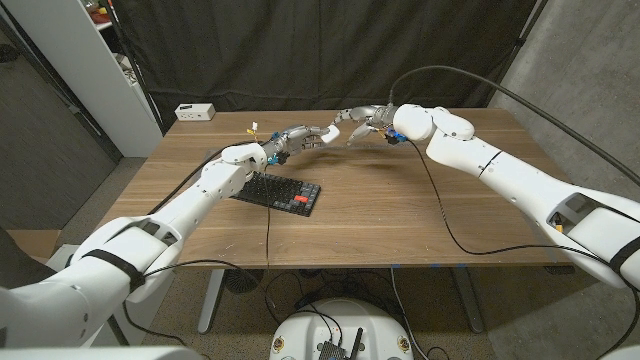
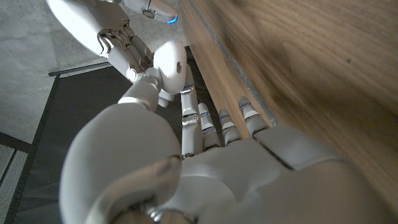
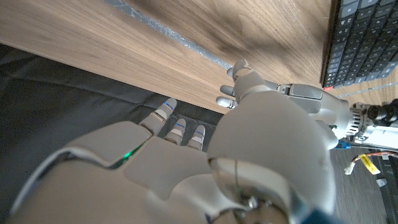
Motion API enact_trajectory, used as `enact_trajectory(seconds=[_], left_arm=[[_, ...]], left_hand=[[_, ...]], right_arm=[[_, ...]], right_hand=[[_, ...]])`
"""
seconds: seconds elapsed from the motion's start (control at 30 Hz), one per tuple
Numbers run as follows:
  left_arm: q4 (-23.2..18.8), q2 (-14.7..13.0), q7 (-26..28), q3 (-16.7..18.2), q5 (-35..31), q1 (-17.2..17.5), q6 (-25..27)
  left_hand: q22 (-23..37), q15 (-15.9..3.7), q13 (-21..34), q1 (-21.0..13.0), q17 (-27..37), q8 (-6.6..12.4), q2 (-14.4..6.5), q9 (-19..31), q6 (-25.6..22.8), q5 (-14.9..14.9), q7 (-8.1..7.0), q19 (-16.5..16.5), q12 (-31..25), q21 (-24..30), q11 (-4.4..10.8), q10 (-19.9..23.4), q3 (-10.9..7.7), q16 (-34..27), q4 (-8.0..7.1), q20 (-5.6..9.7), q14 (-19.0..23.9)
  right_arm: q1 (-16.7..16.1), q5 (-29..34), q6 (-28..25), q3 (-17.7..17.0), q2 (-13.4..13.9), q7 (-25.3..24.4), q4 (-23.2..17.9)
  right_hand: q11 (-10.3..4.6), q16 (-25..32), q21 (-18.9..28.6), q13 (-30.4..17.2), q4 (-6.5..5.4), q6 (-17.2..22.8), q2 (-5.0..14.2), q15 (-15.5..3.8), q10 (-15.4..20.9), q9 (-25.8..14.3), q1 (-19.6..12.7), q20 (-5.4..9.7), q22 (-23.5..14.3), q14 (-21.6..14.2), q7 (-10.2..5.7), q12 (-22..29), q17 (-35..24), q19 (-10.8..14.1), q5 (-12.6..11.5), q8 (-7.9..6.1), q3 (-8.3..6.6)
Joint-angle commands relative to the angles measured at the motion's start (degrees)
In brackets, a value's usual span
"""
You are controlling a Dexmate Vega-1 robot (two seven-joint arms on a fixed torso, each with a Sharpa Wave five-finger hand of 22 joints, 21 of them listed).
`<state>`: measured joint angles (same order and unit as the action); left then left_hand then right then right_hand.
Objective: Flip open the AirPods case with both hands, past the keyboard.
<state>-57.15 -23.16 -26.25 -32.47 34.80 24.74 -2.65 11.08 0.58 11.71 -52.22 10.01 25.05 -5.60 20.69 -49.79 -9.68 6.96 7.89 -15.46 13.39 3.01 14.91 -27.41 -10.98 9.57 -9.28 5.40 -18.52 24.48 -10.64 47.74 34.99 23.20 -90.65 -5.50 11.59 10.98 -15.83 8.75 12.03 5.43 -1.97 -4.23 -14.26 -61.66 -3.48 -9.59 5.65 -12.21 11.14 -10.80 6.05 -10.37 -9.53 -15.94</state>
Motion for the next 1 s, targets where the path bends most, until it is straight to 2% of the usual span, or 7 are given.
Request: enact_trajectory(seconds=[0.03,0.17,0.23,0.33,0.47,0.63,1.0], left_arm=[[3.8,1.6,-4.2,0.8,0.9,-0.3,-4.7],[8.3,3.5,-8.1,1.9,3.0,-1.0,-7.0],[11.0,4.7,-9.7,2.6,4.1,-1.4,-8.7],[13.3,6.0,-10.2,3.5,4.7,-1.5,-11.0],[15.4,7.2,-10.1,4.5,5.1,-1.5,-13.5],[18.1,8.5,-10.5,5.3,5.3,-1.9,-16.3],[18.7,8.7,-9.6,4.4,2.8,-2.2,-18.5]], left_hand=[[0.2,-0.17,0.1,-2.3,0.2,-0.39,-1.6,0.0,-5.4,-0.4,-6.03,-0.6,0.2,0.0,0.47,-0.3,0.46,0.2,-0.20,0.00,-0.6],[0.2,-0.24,0.2,-2.0,0.3,-0.88,-1.4,-0.3,-5.2,-0.6,-6.72,-1.7,0.8,-0.4,0.59,-1.5,1.40,0.7,-0.65,-0.16,-2.3],[0.2,-0.12,0.2,-1.8,0.3,-1.14,-1.4,-0.4,-5.0,-0.7,-7.07,-2.4,1.0,-0.6,0.75,-1.8,1.85,0.7,-0.91,-0.21,-2.9],[0.2,-0.23,0.2,-1.5,0.4,-1.55,-1.3,-0.4,-4.6,-1.0,-8.00,-3.1,1.4,-0.9,1.12,-2.6,2.65,0.8,-1.29,-0.03,-3.8],[0.2,-0.25,0.3,-0.9,0.4,-1.96,-1.1,-0.5,-4.2,-1.4,-9.43,-3.5,1.7,-1.0,1.45,-3.2,3.57,0.8,-1.79,-0.15,-4.6],[0.2,-0.42,0.3,-0.2,0.5,-2.48,-0.6,-0.7,-3.9,-1.9,-11.47,-3.8,1.7,-1.1,2.28,-3.1,4.63,0.5,-2.28,-0.10,-4.8],[0.2,-0.83,0.4,0.1,0.5,-2.87,-0.2,-1.2,-4.4,-2.6,-12.31,-3.9,1.5,-1.0,3.13,-2.6,5.64,0.3,-2.53,-0.18,-4.7]], right_arm=[[-1.3,-12.9,-0.2,-4.9,-0.3,-0.2,3.4],[-1.6,-19.7,0.6,-6.8,-0.7,0.8,5.9],[-1.7,-23.8,1.4,-7.9,-1.0,1.9,7.5],[-1.6,-28.8,3.0,-8.8,-1.3,3.8,9.8],[-1.2,-33.7,4.0,-9.0,-1.7,6.4,12.1],[-0.4,-38.9,5.1,-9.0,-2.7,9.5,15.2],[1.2,-44.8,6.7,-8.3,-5.6,11.8,20.8]], right_hand=[[0.93,0.0,0.0,-0.1,-0.43,-2.4,-0.79,-2.47,-0.9,0.4,0.8,-0.69,-0.2,0.5,1.09,0.2,-0.3,0.4,0.2,-0.23,0.65],[2.47,0.1,0.1,0.0,-1.02,-0.4,-1.30,-1.43,-0.4,0.9,2.3,-1.28,-0.2,0.4,3.28,0.7,-0.3,0.7,0.2,-1.57,1.46],[4.04,0.2,0.2,0.1,-1.54,2.5,-1.41,-0.90,0.9,1.3,3.7,-1.47,-0.3,0.3,5.41,1.3,-0.4,1.1,0.2,-2.65,2.08],[4.87,0.3,0.2,0.2,-1.96,6.7,-1.48,-0.32,2.3,1.6,5.1,-1.82,-0.3,0.0,8.39,1.9,-0.3,1.5,0.1,-3.86,2.74],[6.17,0.5,0.3,0.3,-2.53,11.6,-1.43,0.66,5.1,1.7,7.0,-1.96,-0.3,-0.7,10.17,2.9,-0.3,2.3,0.0,-5.21,3.53],[7.01,0.6,0.3,0.4,-2.86,14.6,-1.36,1.23,7.0,1.6,8.2,-2.23,-0.3,-1.3,11.30,3.5,-0.3,2.8,0.0,-6.05,4.02],[7.67,1.0,0.4,0.4,-4.19,17.5,-1.12,1.76,9.4,1.5,11.4,-2.51,-0.3,-2.6,13.35,4.2,-0.4,3.6,0.2,-6.66,5.20]])
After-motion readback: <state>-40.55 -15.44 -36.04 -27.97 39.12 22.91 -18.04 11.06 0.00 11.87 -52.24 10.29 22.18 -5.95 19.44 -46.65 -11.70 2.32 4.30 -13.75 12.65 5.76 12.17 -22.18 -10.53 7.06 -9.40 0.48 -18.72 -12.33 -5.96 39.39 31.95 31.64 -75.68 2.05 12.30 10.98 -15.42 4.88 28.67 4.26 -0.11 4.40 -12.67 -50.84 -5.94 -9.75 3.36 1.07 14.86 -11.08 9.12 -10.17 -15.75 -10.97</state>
